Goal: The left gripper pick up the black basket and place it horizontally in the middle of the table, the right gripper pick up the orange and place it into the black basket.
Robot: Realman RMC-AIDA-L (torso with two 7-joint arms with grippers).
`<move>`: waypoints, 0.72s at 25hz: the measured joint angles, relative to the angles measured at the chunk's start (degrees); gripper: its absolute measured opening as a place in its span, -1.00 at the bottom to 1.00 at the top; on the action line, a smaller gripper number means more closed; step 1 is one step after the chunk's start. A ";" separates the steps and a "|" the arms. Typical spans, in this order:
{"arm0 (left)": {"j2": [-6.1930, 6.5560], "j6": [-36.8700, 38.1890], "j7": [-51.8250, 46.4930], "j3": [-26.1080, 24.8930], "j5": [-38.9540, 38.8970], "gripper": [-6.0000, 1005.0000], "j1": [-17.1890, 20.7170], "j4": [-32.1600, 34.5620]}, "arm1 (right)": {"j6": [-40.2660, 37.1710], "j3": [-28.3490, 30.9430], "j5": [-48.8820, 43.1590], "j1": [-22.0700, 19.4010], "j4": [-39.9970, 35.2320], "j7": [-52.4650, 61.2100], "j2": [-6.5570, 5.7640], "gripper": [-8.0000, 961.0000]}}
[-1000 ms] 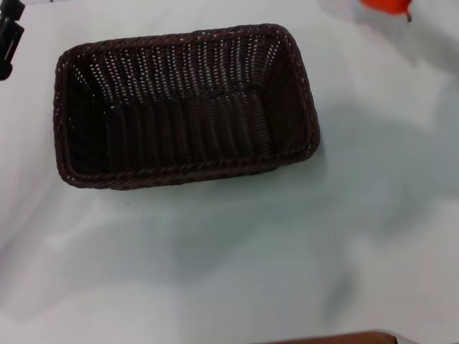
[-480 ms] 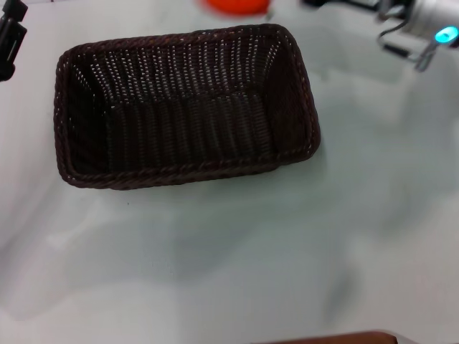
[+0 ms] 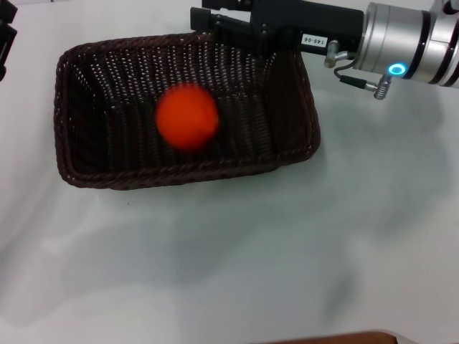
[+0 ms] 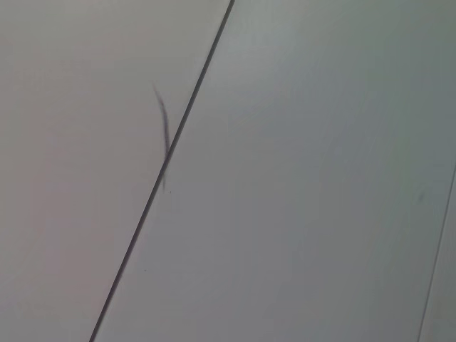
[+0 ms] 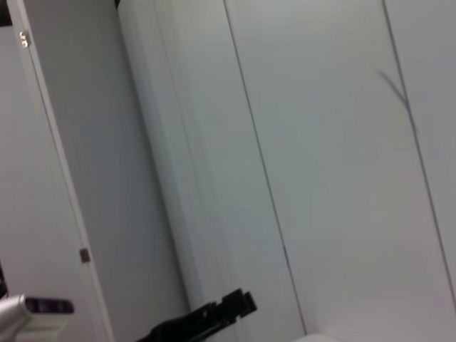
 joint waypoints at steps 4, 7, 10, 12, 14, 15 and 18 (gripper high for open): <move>0.00 -0.13 0.00 0.00 -0.04 0.16 0.22 0.00 | 0.52 0.92 1.77 -1.12 0.00 -0.23 -0.05 -0.15; -0.01 -0.76 0.06 -0.11 -1.08 0.16 0.66 -0.02 | 1.09 2.28 6.07 -3.23 -0.01 -2.38 -0.06 0.16; 0.01 -1.80 0.35 -1.07 -3.79 0.16 1.34 -0.02 | 2.02 3.43 15.14 -6.45 -1.68 -8.72 0.08 0.58; -0.08 -3.01 1.05 -2.06 -6.29 0.16 1.99 0.12 | 3.38 3.81 22.29 -8.12 -4.42 -14.07 0.11 0.75; -0.18 -4.02 2.12 -2.80 -8.21 0.16 2.51 0.28 | 5.36 4.46 30.34 -9.75 -8.15 -20.79 0.15 0.80; -0.23 -4.68 3.15 -3.29 -9.24 0.16 2.85 0.48 | 6.23 4.78 33.95 -10.41 -9.74 -23.71 0.19 0.82; -0.26 -6.01 5.00 -4.37 -11.68 0.16 3.82 1.41 | 8.39 5.62 43.94 -12.26 -14.46 -32.82 0.49 0.88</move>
